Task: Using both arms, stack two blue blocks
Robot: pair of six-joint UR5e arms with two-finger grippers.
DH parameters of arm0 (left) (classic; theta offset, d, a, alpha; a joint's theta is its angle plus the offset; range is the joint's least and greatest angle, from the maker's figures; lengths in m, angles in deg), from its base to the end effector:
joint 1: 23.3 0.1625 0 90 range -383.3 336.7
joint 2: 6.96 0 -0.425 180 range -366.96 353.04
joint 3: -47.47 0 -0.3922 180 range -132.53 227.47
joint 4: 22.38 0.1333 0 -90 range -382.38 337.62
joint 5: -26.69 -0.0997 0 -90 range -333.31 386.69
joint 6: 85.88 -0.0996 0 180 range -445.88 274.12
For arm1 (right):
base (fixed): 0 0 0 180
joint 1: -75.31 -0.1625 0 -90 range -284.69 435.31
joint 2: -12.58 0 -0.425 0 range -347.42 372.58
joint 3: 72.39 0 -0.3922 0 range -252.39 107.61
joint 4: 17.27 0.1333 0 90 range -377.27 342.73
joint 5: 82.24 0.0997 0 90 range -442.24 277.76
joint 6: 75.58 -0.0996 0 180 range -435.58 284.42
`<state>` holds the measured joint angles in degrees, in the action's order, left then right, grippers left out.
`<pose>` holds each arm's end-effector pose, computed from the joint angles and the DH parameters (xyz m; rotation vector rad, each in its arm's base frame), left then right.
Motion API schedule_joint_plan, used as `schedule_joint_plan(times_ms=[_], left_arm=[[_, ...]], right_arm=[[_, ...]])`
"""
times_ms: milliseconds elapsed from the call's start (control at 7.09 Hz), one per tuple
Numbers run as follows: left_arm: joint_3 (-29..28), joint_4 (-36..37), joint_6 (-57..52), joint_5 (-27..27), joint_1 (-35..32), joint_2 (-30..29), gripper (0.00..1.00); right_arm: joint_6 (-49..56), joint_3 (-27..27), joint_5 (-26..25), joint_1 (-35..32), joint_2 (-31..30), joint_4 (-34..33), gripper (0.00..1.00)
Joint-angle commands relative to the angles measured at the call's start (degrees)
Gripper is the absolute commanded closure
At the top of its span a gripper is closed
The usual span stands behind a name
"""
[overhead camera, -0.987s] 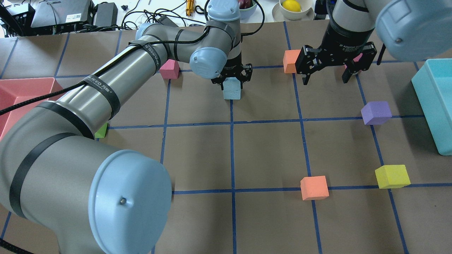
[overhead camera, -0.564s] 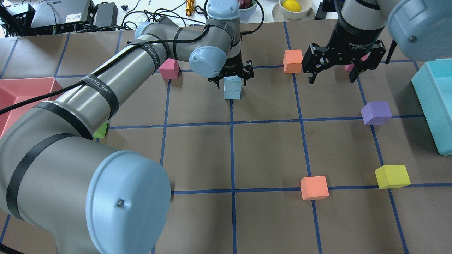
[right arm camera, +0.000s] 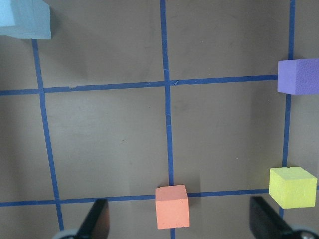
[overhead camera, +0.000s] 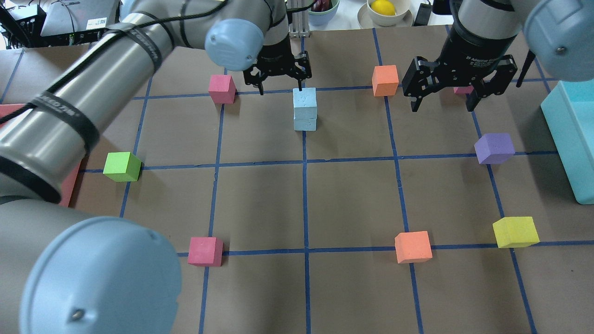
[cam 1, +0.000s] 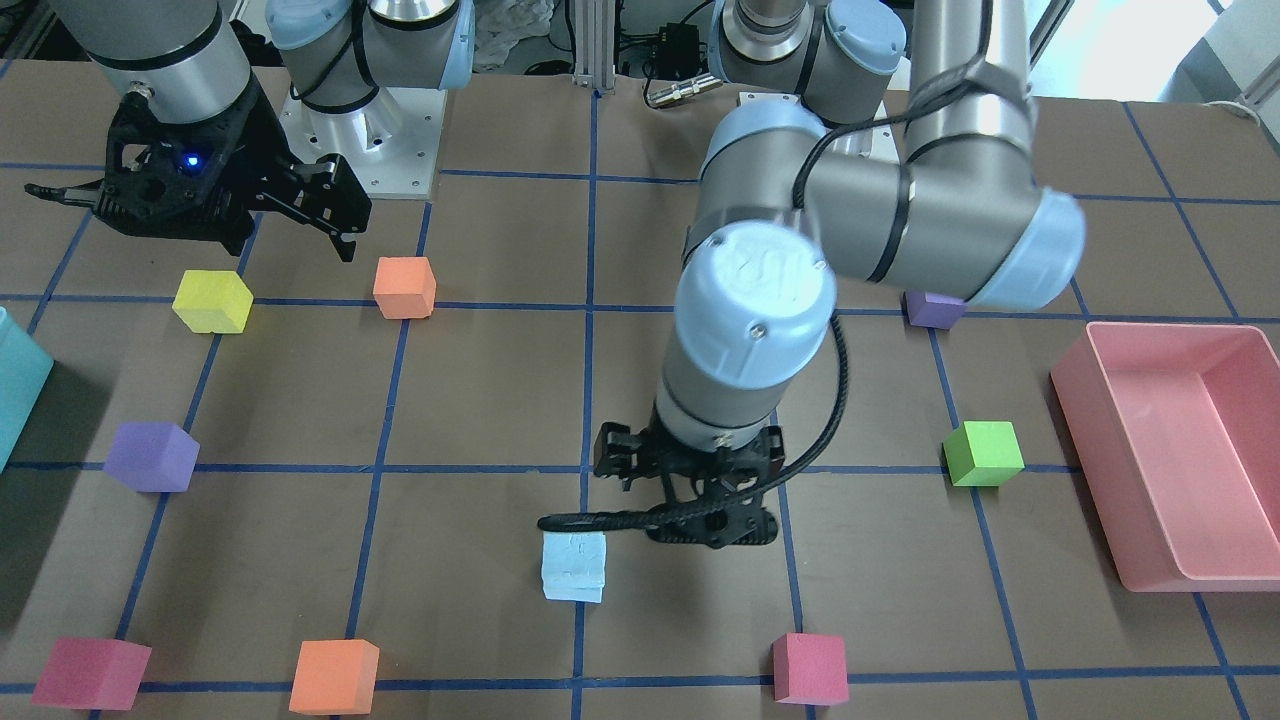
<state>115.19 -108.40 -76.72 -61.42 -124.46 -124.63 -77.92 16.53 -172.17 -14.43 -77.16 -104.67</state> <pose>-0.2666 -0.6457 0.4001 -0.0537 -3.1127 -0.0468 0.1312 -0.4912 0.4905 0.0713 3.1397 0.0488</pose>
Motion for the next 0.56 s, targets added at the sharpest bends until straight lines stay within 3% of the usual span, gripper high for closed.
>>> schedule_joint_plan(times_ms=[0,141,423], left_arm=[[0.9,-6.9,-9.6,-0.4,5.5,9.1,0.00],[2.1,-9.5,-14.4,-0.3,8.6,12.7,0.00],[11.9,-8.1,-15.0,-0.2,9.4,21.2,0.00]], right_arm=[[0.0,-0.1,0.0,0.2,0.0,-0.9,0.00],[0.0,-0.1,0.0,0.2,0.0,-0.7,0.00],[0.0,-0.2,0.0,0.2,-0.1,-0.6,0.00]])
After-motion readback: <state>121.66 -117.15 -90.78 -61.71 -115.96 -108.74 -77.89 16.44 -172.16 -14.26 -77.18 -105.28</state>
